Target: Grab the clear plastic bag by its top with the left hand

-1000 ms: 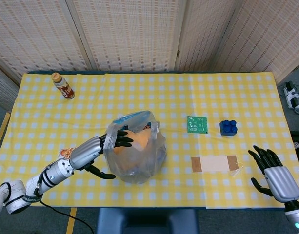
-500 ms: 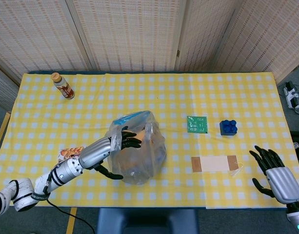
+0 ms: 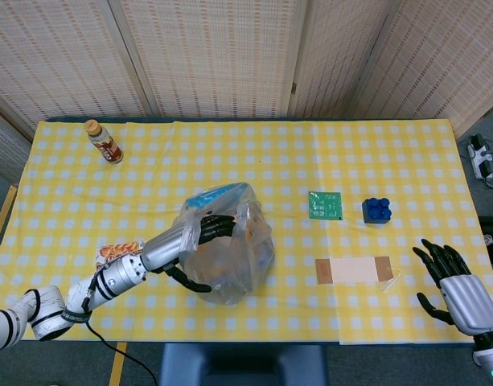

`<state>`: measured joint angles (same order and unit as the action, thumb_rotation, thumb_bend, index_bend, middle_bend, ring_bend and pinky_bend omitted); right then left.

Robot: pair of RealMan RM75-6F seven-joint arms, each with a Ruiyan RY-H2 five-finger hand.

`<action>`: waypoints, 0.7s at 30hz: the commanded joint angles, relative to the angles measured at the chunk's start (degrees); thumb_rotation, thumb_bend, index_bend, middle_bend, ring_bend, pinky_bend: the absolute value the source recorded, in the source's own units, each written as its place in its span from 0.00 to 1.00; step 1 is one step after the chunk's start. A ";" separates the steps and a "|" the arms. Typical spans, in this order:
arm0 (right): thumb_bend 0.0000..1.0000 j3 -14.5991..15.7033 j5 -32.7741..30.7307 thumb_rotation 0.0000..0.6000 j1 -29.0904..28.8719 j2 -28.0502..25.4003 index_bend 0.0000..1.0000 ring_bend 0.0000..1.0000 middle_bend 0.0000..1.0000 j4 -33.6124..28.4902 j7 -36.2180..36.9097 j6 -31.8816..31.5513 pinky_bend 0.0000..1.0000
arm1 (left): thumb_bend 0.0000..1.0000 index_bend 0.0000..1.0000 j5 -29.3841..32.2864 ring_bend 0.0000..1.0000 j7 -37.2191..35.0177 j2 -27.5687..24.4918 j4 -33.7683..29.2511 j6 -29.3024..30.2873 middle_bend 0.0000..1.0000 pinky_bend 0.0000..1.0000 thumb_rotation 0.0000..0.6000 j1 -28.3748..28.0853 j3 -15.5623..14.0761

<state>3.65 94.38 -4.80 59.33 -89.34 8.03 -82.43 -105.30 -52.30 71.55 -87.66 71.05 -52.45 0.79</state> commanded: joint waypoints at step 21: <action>0.41 -0.19 -0.39 1.00 -0.12 -0.24 0.00 0.00 0.00 -0.17 0.36 0.51 0.00 | 0.07 0.14 -0.02 0.04 -14.72 -5.41 -5.60 -5.46 0.12 0.13 1.00 -6.26 -1.67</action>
<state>3.46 93.98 -4.92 59.09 -89.51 8.40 -81.93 -105.00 -66.10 66.65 -92.70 65.63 -58.22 -0.69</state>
